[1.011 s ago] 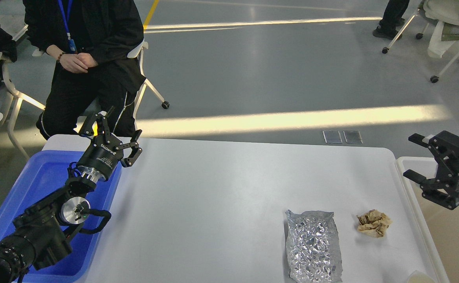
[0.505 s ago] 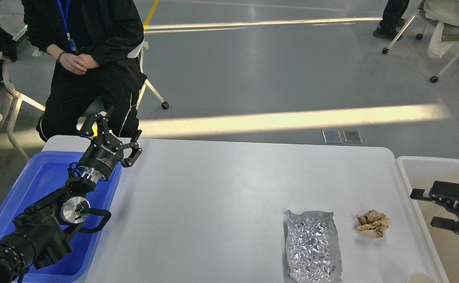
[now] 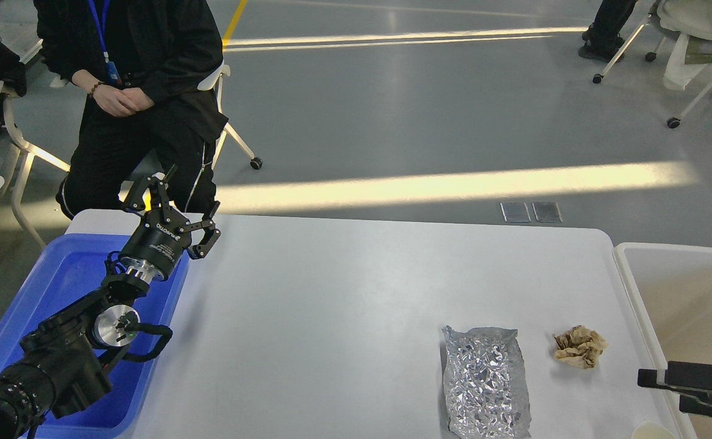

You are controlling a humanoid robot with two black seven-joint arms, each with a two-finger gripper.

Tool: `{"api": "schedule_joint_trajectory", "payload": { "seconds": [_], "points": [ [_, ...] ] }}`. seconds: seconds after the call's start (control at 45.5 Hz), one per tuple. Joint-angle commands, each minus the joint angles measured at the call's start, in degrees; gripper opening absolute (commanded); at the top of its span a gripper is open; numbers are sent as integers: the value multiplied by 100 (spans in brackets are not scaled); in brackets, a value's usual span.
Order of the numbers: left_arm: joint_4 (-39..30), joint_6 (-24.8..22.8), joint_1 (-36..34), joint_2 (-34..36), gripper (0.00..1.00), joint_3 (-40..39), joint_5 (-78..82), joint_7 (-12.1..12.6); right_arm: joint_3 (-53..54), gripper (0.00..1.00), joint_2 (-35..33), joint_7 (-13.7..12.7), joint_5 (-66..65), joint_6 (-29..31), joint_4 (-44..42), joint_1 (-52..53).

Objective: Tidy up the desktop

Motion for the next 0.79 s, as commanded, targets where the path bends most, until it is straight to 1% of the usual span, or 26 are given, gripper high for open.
{"api": "schedule_joint_trajectory", "payload": {
  "seconds": [0.0, 0.132, 0.198, 0.22, 0.242, 0.374, 0.418, 0.462, 0.505, 0.615, 0.769],
  "points": [
    [0, -1, -6, 0, 100, 0, 0, 2, -46, 100, 28, 600, -747, -48, 41, -466],
    [0, 0, 3, 0, 100, 0, 0, -7, -72, 98, 160, 600, -966, -399, 32, -809],
    [0, -1, -6, 0, 100, 0, 0, 2, -204, 97, 239, 600, -1413, -934, 23, -871],
    [0, -1, -6, 0, 100, 0, 0, 2, -300, 97, 265, 600, -1615, -1180, 23, -880],
    [0, -1, -6, 0, 100, 0, 0, 2, -588, 97, 318, 617, -2035, -1730, 23, -880],
    [0, -1, 3, 0, 100, 0, 0, -7, -1933, 100, 204, 776, -2935, -3851, -99, -749],
    [0, -1, 3, 0, 100, 0, 0, 2, -2347, 100, 125, 776, -2979, -4405, -196, -696],
    [0, -1, 3, 0, 100, 0, 8, 2, -2725, 100, 3, 776, -2979, -4793, -284, -556],
    [0, -1, 3, 0, 100, 0, 0, 2, -3016, 100, -121, 776, -2962, -4900, -354, -362],
    [0, -1, 3, 0, 100, 0, 0, 2, -3456, 99, -209, 767, -2769, -4900, -460, -2],
    [0, -1, 3, 0, 100, 0, 0, 2, -3579, 100, -402, 785, -2417, -4900, -495, 245]
  ]
}}
